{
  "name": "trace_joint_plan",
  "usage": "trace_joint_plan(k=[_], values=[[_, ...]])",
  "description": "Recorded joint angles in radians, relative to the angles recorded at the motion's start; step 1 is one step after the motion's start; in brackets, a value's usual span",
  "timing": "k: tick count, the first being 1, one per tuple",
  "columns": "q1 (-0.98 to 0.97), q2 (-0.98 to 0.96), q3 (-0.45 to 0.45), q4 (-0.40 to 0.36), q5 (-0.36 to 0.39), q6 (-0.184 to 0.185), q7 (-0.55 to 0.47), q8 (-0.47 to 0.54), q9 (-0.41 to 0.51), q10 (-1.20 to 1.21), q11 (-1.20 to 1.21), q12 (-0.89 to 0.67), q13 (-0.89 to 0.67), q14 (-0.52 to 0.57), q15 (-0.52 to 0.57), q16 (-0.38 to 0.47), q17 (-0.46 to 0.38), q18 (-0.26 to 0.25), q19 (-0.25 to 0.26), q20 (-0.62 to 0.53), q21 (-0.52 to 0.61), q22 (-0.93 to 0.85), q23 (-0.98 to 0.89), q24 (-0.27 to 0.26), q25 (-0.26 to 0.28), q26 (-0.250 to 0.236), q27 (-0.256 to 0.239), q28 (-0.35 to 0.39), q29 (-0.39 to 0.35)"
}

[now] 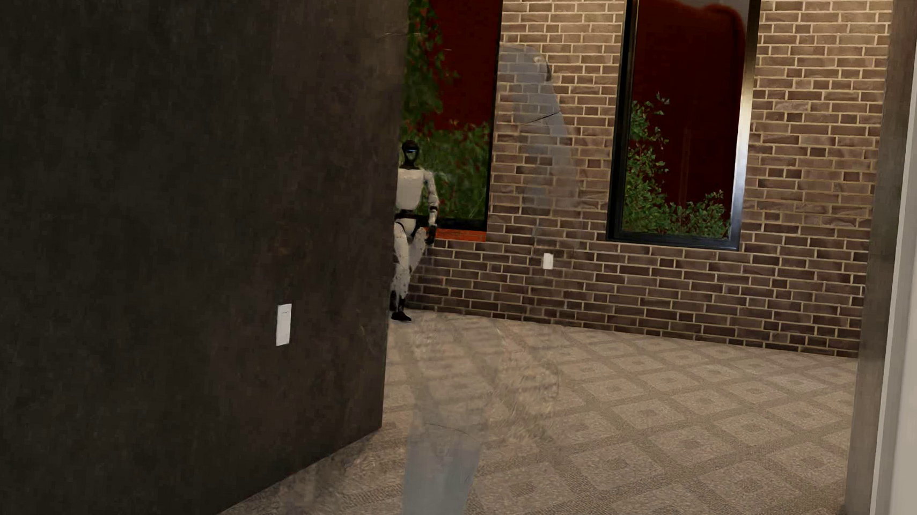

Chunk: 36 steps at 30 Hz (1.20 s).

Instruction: Avoid corner

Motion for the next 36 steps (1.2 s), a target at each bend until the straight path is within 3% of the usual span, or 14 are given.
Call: trace_joint_plan(k=[3, 6, 9, 13, 16, 17, 19, 22, 25, 28, 31, 32, 34, 36], values=[[0.025, -0.033, -0.052, 0.037, 0.004, 0.021, 0.000, 0.000, -0.023, 0.080, 0.167, 0.045, 0.014, 0.181, -0.032, -0.015, 0.001, 0.000, 0.000, -0.002, -0.034, 0.089, 0.034, 0.000, 0.000, 0.000, 0.000, 0.000, 0.000], [-0.146, 0.095, 0.005, 0.073, 0.071, 0.020, 0.000, 0.000, -0.023, 0.527, 0.243, 0.090, -0.008, 0.630, -0.140, -0.029, 0.012, 0.000, 0.000, -0.043, -0.019, 0.229, 0.053, 0.000, 0.000, 0.000, 0.000, 0.000, 0.000], [-0.466, 0.328, 0.142, 0.062, 0.110, -0.012, 0.000, 0.000, 0.004, 0.958, 0.158, 0.161, -0.036, 0.604, -0.212, -0.024, 0.014, 0.000, 0.000, -0.010, -0.022, 0.230, -0.047, 0.000, 0.000, 0.000, 0.000, 0.000, 0.000], [-0.761, 0.693, 0.344, 0.036, 0.097, -0.066, 0.000, 0.000, 0.020, 0.417, -0.102, 0.213, -0.073, 0.762, -0.212, -0.004, -0.007, 0.000, 0.000, -0.026, -0.065, 0.233, -0.198, 0.000, 0.000, 0.000, 0.000, 0.000, 0.000], [-0.870, 0.884, 0.430, 0.055, 0.077, -0.075, 0.000, 0.000, 0.000, 0.081, -0.161, 0.234, -0.123, 0.338, -0.287, 0.004, -0.038, 0.000, 0.000, -0.024, -0.075, 0.217, -0.269, 0.000, 0.000, 0.000, 0.000, 0.000, 0.000], [-0.879, 0.893, 0.451, 0.087, 0.078, -0.080, 0.000, 0.000, -0.004, 0.121, -0.150, 0.231, -0.149, 0.333, -0.284, 0.001, -0.036, 0.000, 0.000, -0.006, -0.087, 0.219, -0.273, 0.000, 0.000, 0.000, 0.000, 0.000, 0.000], [-0.955, 0.934, 0.504, 0.063, 0.039, -0.093, 0.000, 0.000, -0.009, 0.204, -0.059, 0.238, -0.131, 0.705, -0.180, -0.005, -0.025, 0.000, 0.000, -0.015, -0.123, 0.235, -0.241, 0.000, 0.000, 0.000, 0.000, 0.000, 0.000], [-0.870, 0.744, 0.406, -0.060, -0.025, -0.129, 0.000, 0.000, -0.039, 0.345, 0.426, 0.218, -0.084, 0.762, 0.210, -0.016, -0.005, 0.000, 0.000, -0.045, -0.085, 0.287, -0.143, 0.000, 0.000, 0.000, 0.000, 0.000, 0.000], [-0.563, 0.453, 0.265, -0.093, -0.015, -0.095, 0.000, 0.000, -0.023, 0.227, 0.701, 0.167, -0.035, 0.541, -0.099, -0.022, -0.001, 0.000, 0.000, 0.025, -0.069, 0.279, -0.122, 0.000, 0.000, 0.000, 0.000, 0.000, 0.000], [-0.260, 0.264, 0.090, -0.037, -0.001, -0.032, 0.000, 0.000, -0.012, 0.073, 0.371, 0.126, 0.006, 0.310, -0.118, 0.024, -0.016, 0.000, 0.000, 0.037, -0.083, 0.125, -0.110, 0.000, 0.000, 0.000, 0.000, 0.000, 0.000], [-0.074, 0.152, 0.020, -0.010, -0.032, -0.032, 0.000, 0.000, -0.041, 0.018, -0.106, 0.056, 0.030, 0.117, -0.020, 0.056, -0.011, 0.000, 0.000, 0.103, -0.094, 0.034, -0.100, 0.000, 0.000, 0.000, 0.000, 0.000, 0.000], [-0.029, 0.131, 0.002, -0.002, -0.055, -0.036, 0.000, 0.000, -0.054, 0.021, -0.485, 0.031, 0.034, 0.106, 0.253, 0.058, -0.012, 0.000, 0.000, 0.102, -0.088, 0.033, -0.085, 0.000, 0.000, 0.000, 0.000, 0.000, 0.000], [0.058, 0.085, -0.046, 0.072, -0.058, -0.022, 0.000, 0.000, -0.047, 0.074, -0.047, 0.037, 0.043, 0.198, -0.070, 0.046, -0.006, 0.000, 0.000, 0.167, -0.085, 0.013, -0.057, 0.000, 0.000, 0.000, 0.000, 0.000, 0.000], [0.024, 0.050, -0.043, 0.140, 0.002, 0.018, 0.000, 0.000, -0.080, 0.298, 0.171, 0.084, 0.052, 0.534, 0.005, -0.003, 0.002, 0.000, 0.000, 0.166, -0.067, 0.099, 0.018, 0.000, 0.000, 0.000, 0.000, 0.000, 0.000]])
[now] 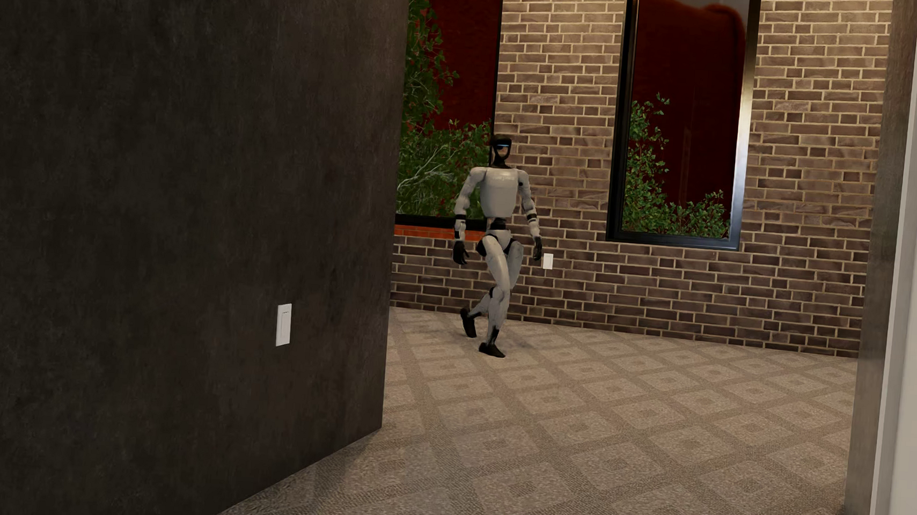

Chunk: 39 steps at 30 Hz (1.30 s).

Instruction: Avoid corner

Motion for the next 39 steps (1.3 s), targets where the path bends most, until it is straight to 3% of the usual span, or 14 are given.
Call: trace_joint_plan(k=[2, 4, 8, 12, 14, 15, 17, 20, 26, 27, 29, 31, 34, 39], values=[[-0.195, 0.124, 0.038, 0.025, 0.110, 0.017, 0.000, 0.000, 0.031, 0.466, 0.048, 0.043, -0.010, 0.221, -0.105, -0.012, 0.011, 0.000, 0.000, -0.004, -0.036, 0.066, -0.006, 0.000, 0.000, 0.000, 0.000, 0.000, 0.000], [-0.403, 0.325, 0.148, -0.039, 0.135, -0.017, 0.000, 0.000, 0.056, 0.709, -0.042, 0.049, -0.029, 0.050, -0.140, -0.044, 0.014, 0.000, 0.000, -0.039, -0.037, 0.143, -0.057, 0.000, 0.000, 0.000, 0.000, 0.000, 0.000], [-0.709, 0.709, 0.368, -0.120, 0.101, -0.088, 0.000, 0.000, 0.066, 0.151, -0.278, 0.151, -0.061, 0.213, -0.170, -0.037, -0.010, 0.000, 0.000, -0.114, -0.072, 0.166, -0.250, 0.000, 0.000, 0.000, 0.000, 0.000, 0.000], [-0.866, 0.886, 0.478, -0.037, 0.077, -0.076, 0.000, 0.000, 0.038, -0.224, -0.279, 0.194, -0.156, -0.366, -0.246, -0.026, -0.037, 0.000, 0.000, -0.149, -0.134, 0.159, -0.315, 0.000, 0.000, 0.000, 0.000, 0.000, 0.000], [-0.922, 0.946, 0.508, -0.062, 0.012, -0.105, 0.000, 0.000, 0.033, -0.140, -0.189, 0.212, -0.147, 0.010, -0.078, -0.021, -0.024, 0.000, 0.000, -0.155, -0.170, 0.172, -0.278, 0.000, 0.000, 0.000, 0.000, 0.000, 0.000], [-0.942, 0.900, 0.492, -0.117, -0.034, -0.143, 0.000, 0.000, 0.018, -0.060, -0.053, 0.214, -0.124, 0.184, 0.104, -0.023, -0.011, 0.000, 0.000, -0.159, -0.180, 0.185, -0.253, 0.000, 0.000, 0.000, 0.000, 0.000, 0.000], [-0.882, 0.683, 0.434, -0.205, -0.063, -0.187, 0.000, 0.000, 0.010, 0.040, 0.363, 0.183, -0.086, 0.189, 0.255, -0.012, -0.011, 0.000, 0.000, -0.120, -0.116, 0.220, -0.180, 0.000, 0.000, 0.000, 0.000, 0.000, 0.000], [-0.553, 0.369, 0.261, -0.239, -0.004, -0.175, 0.000, 0.000, 0.045, -0.100, 0.611, 0.104, -0.031, -0.011, -0.091, 0.002, -0.022, 0.000, 0.000, -0.074, -0.040, 0.188, -0.157, 0.000, 0.000, 0.000, 0.000, 0.000, 0.000], [-0.051, 0.101, -0.003, -0.156, -0.005, -0.140, 0.000, 0.000, 0.007, -0.262, -0.296, -0.013, 0.092, -0.465, 0.042, 0.060, -0.059, 0.000, 0.000, 0.068, -0.025, -0.112, -0.015, 0.000, 0.000, 0.000, 0.000, 0.000, 0.000], [-0.029, 0.069, -0.001, -0.159, -0.008, -0.147, 0.000, 0.000, -0.011, -0.280, -0.700, -0.035, 0.104, -0.443, 0.526, 0.060, -0.059, 0.000, 0.000, 0.087, -0.029, -0.126, 0.009, 0.000, 0.000, 0.000, 0.000, 0.000, 0.000], [0.033, 0.025, 0.014, -0.115, 0.028, -0.147, 0.000, 0.000, 0.007, -0.183, -0.177, -0.015, 0.108, -0.247, -0.109, 0.044, -0.060, 0.000, 0.000, 0.130, -0.004, -0.124, 0.070, 0.000, 0.000, 0.000, 0.000, 0.000, 0.000], [-0.084, 0.021, 0.050, -0.030, 0.100, -0.125, 0.000, 0.000, 0.026, 0.230, 0.064, 0.023, 0.084, 0.014, -0.128, 0.007, -0.052, 0.000, 0.000, 0.126, -0.013, 0.009, 0.098, 0.000, 0.000, 0.000, 0.000, 0.000, 0.000], [-0.465, 0.270, 0.180, -0.054, 0.215, -0.178, 0.000, 0.000, 0.046, 0.848, -0.048, 0.065, 0.017, -0.043, -0.125, 0.024, -0.034, 0.000, 0.000, -0.033, 0.009, 0.175, -0.057, 0.000, 0.000, 0.000, 0.000, 0.000, 0.000], [-0.847, 0.742, 0.447, -0.089, 0.154, -0.216, 0.000, 0.000, 0.033, 0.107, -0.340, 0.247, -0.088, 0.257, 0.036, -0.009, -0.022, 0.000, 0.000, -0.079, -0.042, 0.223, -0.351, 0.000, 0.000, 0.000, 0.000, 0.000, 0.000]])
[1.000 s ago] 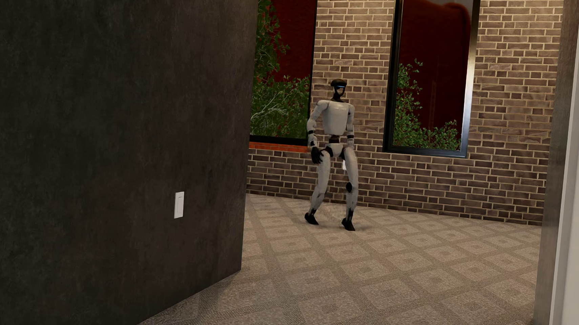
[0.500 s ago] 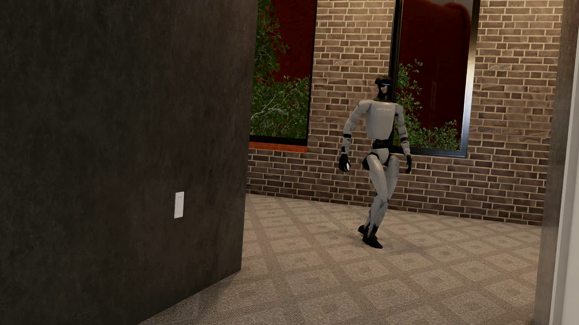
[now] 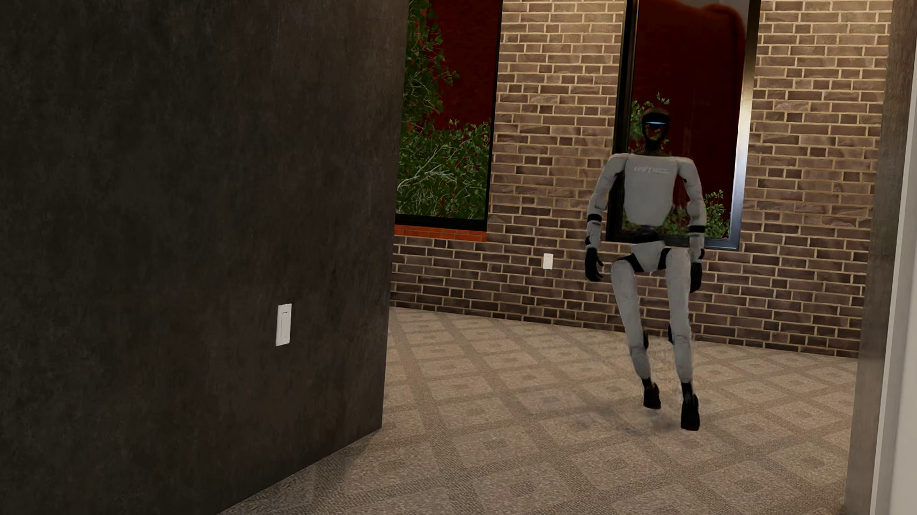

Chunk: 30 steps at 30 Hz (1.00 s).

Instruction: Avoid corner

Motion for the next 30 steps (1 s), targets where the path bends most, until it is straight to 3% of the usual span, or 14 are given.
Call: trace_joint_plan(k=[3, 4, 7, 8, 10, 12, 15, 17, 19, 21, 23, 26, 29, 30], values=[[-0.107, 0.133, 0.050, 0.068, -0.093, 0.045, 0.000, 0.000, -0.031, -0.347, 0.001, 0.024, -0.029, -0.532, 0.133, -0.027, -0.041, 0.000, 0.000, 0.001, -0.038, -0.003, -0.169, 0.000, 0.000, 0.000, 0.000, 0.000, 0.000], [-0.126, 0.170, 0.082, 0.076, -0.138, 0.043, 0.000, 0.000, -0.023, -0.333, 0.020, 0.022, -0.030, -0.559, 0.224, -0.021, -0.040, 0.000, 0.000, 0.013, -0.053, -0.011, -0.181, 0.000, 0.000, 0.000, 0.000, 0.000, 0.000], [-0.223, 0.113, 0.037, -0.021, -0.204, 0.005, 0.000, 0.000, -0.079, -0.118, 0.254, -0.025, 0.017, -0.085, 0.617, 0.000, 0.002, 0.000, 0.000, 0.026, -0.056, 0.029, -0.030, 0.000, 0.000, 0.000, 0.000, 0.000, 0.000], [-0.178, 0.030, 0.006, -0.069, -0.212, -0.010, 0.000, 0.000, -0.052, -0.023, 0.452, -0.058, 0.021, -0.086, 0.582, 0.012, 0.013, 0.000, 0.000, 0.026, -0.039, 0.038, 0.049, 0.000, 0.000, 0.000, 0.000, 0.000, 0.000], [0.067, -0.197, -0.068, -0.137, -0.184, 0.003, 0.000, 0.000, 0.005, -0.078, 0.828, -0.142, 0.008, -0.161, 0.094, 0.030, 0.015, 0.000, 0.000, 0.050, 0.030, 0.030, 0.174, 0.000, 0.000, 0.000, 0.000, 0.000, 0.000], [0.358, -0.386, -0.187, -0.120, -0.134, 0.058, 0.000, 0.000, 0.036, -0.217, 0.836, -0.192, 0.048, -0.306, -0.178, 0.067, -0.009, 0.000, 0.000, 0.039, 0.063, -0.072, 0.226, 0.000, 0.000, 0.000, 0.000, 0.000, 0.000], [0.672, -0.595, -0.347, -0.064, -0.142, 0.109, 0.000, 0.000, 0.036, -0.385, 0.391, -0.303, 0.111, -0.548, -0.169, 0.090, -0.045, 0.000, 0.000, 0.121, 0.018, -0.170, 0.276, 0.000, 0.000, 0.000, 0.000, 0.000, 0.000], [0.779, -0.665, -0.423, -0.054, -0.181, 0.106, 0.000, 0.000, 0.008, -0.402, 0.023, -0.393, 0.128, -0.641, -0.120, 0.110, -0.054, 0.000, 0.000, 0.152, -0.003, -0.235, 0.312, 0.000, 0.000, 0.000, 0.000, 0.000, 0.000], [0.877, -0.728, -0.489, 0.009, -0.213, 0.123, 0.000, 0.000, 0.012, -0.363, 0.049, -0.424, 0.152, -0.618, -0.144, 0.114, -0.061, 0.000, 0.000, 0.193, -0.023, -0.293, 0.339, 0.000, 0.000, 0.000, 0.000, 0.000, 0.000], [0.880, -0.767, -0.512, 0.067, -0.187, 0.163, 0.000, 0.000, -0.014, -0.169, 0.267, -0.382, 0.169, -0.385, -0.058, 0.073, -0.055, 0.000, 0.000, 0.224, -0.019, -0.310, 0.398, 0.000, 0.000, 0.000, 0.000, 0.000, 0.000], [0.746, -0.665, -0.441, 0.101, -0.078, 0.208, 0.000, 0.000, 0.020, 0.262, 0.395, -0.306, 0.150, -0.039, -0.078, 0.032, -0.042, 0.000, 0.000, 0.206, -0.008, -0.270, 0.434, 0.000, 0.000, 0.000, 0.000, 0.000, 0.000], [0.393, -0.375, -0.282, 0.006, -0.042, 0.167, 0.000, 0.000, 0.039, 0.615, 0.261, -0.226, 0.116, -0.219, -0.137, -0.029, 0.003, 0.000, 0.000, 0.138, -0.044, -0.130, 0.299, 0.000, 0.000, 0.000, 0.000, 0.000, 0.000], [0.163, -0.077, -0.091, -0.046, -0.072, 0.121, 0.000, 0.000, 0.040, 0.085, 0.066, -0.092, 0.074, -0.029, -0.144, -0.027, 0.008, 0.000, 0.000, 0.038, -0.080, -0.027, 0.056, 0.000, 0.000, 0.000, 0.000, 0.000, 0.000], [0.109, -0.020, -0.046, -0.028, -0.079, 0.127, 0.000, 0.000, 0.033, -0.129, 0.042, -0.060, 0.033, -0.079, -0.163, -0.025, 0.000, 0.000, 0.000, 0.028, -0.085, 0.003, -0.019, 0.000, 0.000, 0.000, 0.000, 0.000, 0.000]])
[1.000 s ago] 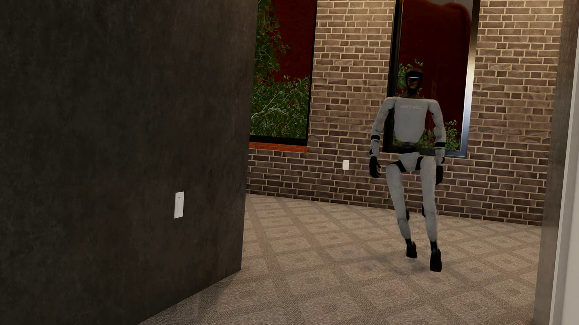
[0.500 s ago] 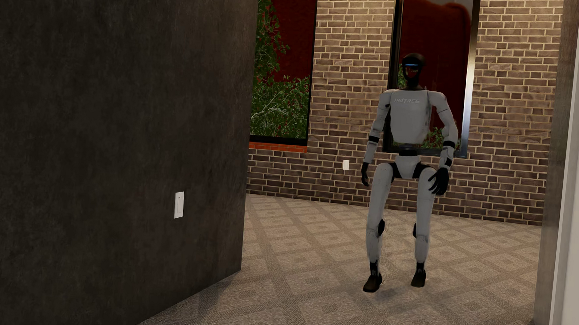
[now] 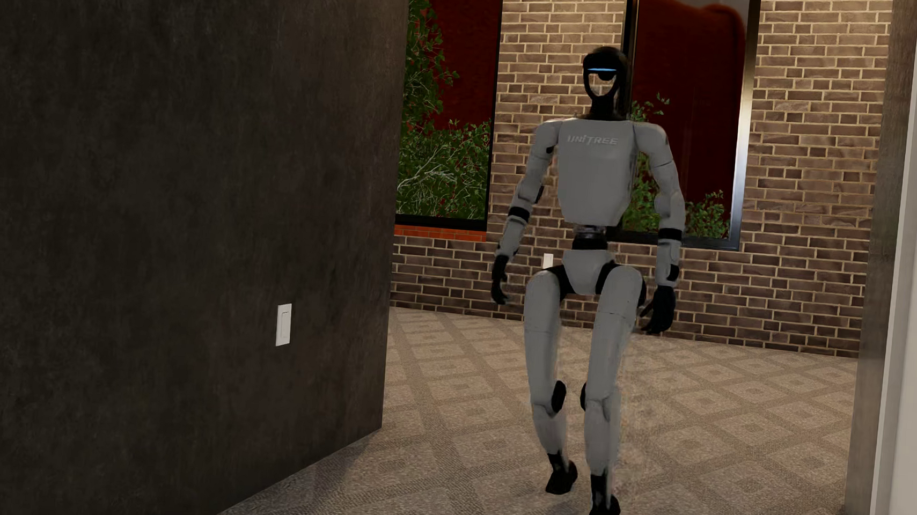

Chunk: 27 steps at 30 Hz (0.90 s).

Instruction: Avoid corner

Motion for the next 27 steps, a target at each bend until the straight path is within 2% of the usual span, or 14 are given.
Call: trace_joint_plan(k=[2, 3, 5, 7, 8, 12, 16, 18, 19, 20, 21, 22, 24, 27], values=[[-0.062, 0.106, 0.076, 0.038, -0.014, 0.013, 0.000, 0.000, -0.012, -0.202, -0.011, 0.044, -0.083, -0.524, -0.071, 0.027, -0.024, 0.000, 0.000, -0.153, -0.015, 0.046, -0.101, 0.000, 0.000, 0.000, 0.000, 0.000, 0.000], [-0.099, 0.149, 0.118, 0.074, -0.021, 0.019, 0.000, 0.000, -0.010, -0.190, -0.005, 0.070, -0.112, -0.599, -0.094, 0.035, -0.027, 0.000, 0.000, -0.181, -0.041, 0.055, -0.128, 0.000, 0.000, 0.000, 0.000, 0.000, 0.000], [-0.160, 0.227, 0.163, 0.053, -0.074, -0.005, 0.000, 0.000, -0.006, -0.146, 0.061, 0.106, -0.107, -0.271, 0.026, 0.039, -0.010, 0.000, 0.000, -0.207, -0.098, 0.092, -0.138, 0.000, 0.000, 0.000, 0.000, 0.000, 0.000], [-0.171, 0.161, 0.120, -0.047, -0.144, -0.065, 0.000, 0.000, -0.044, -0.019, 0.316, 0.126, -0.062, 0.055, 0.353, 0.025, 0.018, 0.000, 0.000, -0.201, -0.101, 0.134, -0.070, 0.000, 0.000, 0.000, 0.000, 0.000, 0.000], [-0.114, 0.103, 0.075, -0.095, -0.151, -0.086, 0.000, 0.000, -0.024, 0.040, 0.496, 0.111, -0.047, 0.034, 0.450, 0.032, 0.032, 0.000, 0.000, -0.211, -0.067, 0.131, -0.001, 0.000, 0.000, 0.000, 0.000, 0.000, 0.000], [0.309, -0.290, -0.125, -0.130, -0.095, -0.031, 0.000, 0.000, 0.011, -0.106, 0.854, -0.047, 0.017, -0.222, 0.054, 0.036, 0.028, 0.000, 0.000, -0.143, 0.083, -0.047, 0.217, 0.000, 0.000, 0.000, 0.000, 0.000, 0.000], [0.623, -0.475, -0.327, -0.043, -0.091, 0.022, 0.000, 0.000, -0.010, -0.244, 0.186, -0.207, 0.144, -0.469, 0.057, 0.057, -0.001, 0.000, 0.000, 0.058, 0.118, -0.332, 0.304, 0.000, 0.000, 0.000, 0.000, 0.000, 0.000], [0.682, -0.532, -0.368, -0.017, -0.108, 0.019, 0.000, 0.000, -0.050, -0.243, -0.352, -0.272, 0.170, -0.529, 0.313, 0.076, 0.002, 0.000, 0.000, 0.155, 0.113, -0.445, 0.341, 0.000, 0.000, 0.000, 0.000, 0.000, 0.000], [0.711, -0.569, -0.384, 0.007, -0.107, 0.021, 0.000, 0.000, -0.060, -0.223, -0.394, -0.291, 0.180, -0.522, 0.328, 0.082, 0.005, 0.000, 0.000, 0.186, 0.110, -0.475, 0.360, 0.000, 0.000, 0.000, 0.000, 0.000, 0.000], [0.757, -0.599, -0.400, 0.041, -0.091, 0.026, 0.000, 0.000, -0.053, -0.186, -0.026, -0.286, 0.184, -0.485, 0.098, 0.088, 0.008, 0.000, 0.000, 0.209, 0.113, -0.502, 0.384, 0.000, 0.000, 0.000, 0.000, 0.000, 0.000], [0.765, -0.633, -0.407, 0.067, -0.066, 0.039, 0.000, 0.000, -0.065, -0.113, 0.073, -0.265, 0.180, -0.401, 0.040, 0.080, 0.009, 0.000, 0.000, 0.229, 0.114, -0.495, 0.408, 0.000, 0.000, 0.000, 0.000, 0.000, 0.000], [0.720, -0.676, -0.402, 0.093, -0.049, 0.056, 0.000, 0.000, -0.095, 0.021, 0.180, -0.236, 0.172, -0.283, 0.127, 0.063, 0.010, 0.000, 0.000, 0.236, 0.138, -0.465, 0.439, 0.000, 0.000, 0.000, 0.000, 0.000, 0.000], [0.600, -0.581, -0.347, 0.126, 0.029, 0.082, 0.000, 0.000, -0.054, 0.417, 0.317, -0.195, 0.131, -0.025, 0.058, 0.040, 0.015, 0.000, 0.000, 0.162, 0.120, -0.314, 0.449, 0.000, 0.000, 0.000, 0.000, 0.000, 0.000], [0.320, -0.321, -0.189, 0.056, 0.085, 0.034, 0.000, 0.000, -0.018, 0.730, 0.198, -0.142, 0.061, -0.093, 0.052, 0.004, 0.039, 0.000, 0.000, 0.060, 0.060, -0.067, 0.255, 0.000, 0.000, 0.000, 0.000, 0.000, 0.000]])
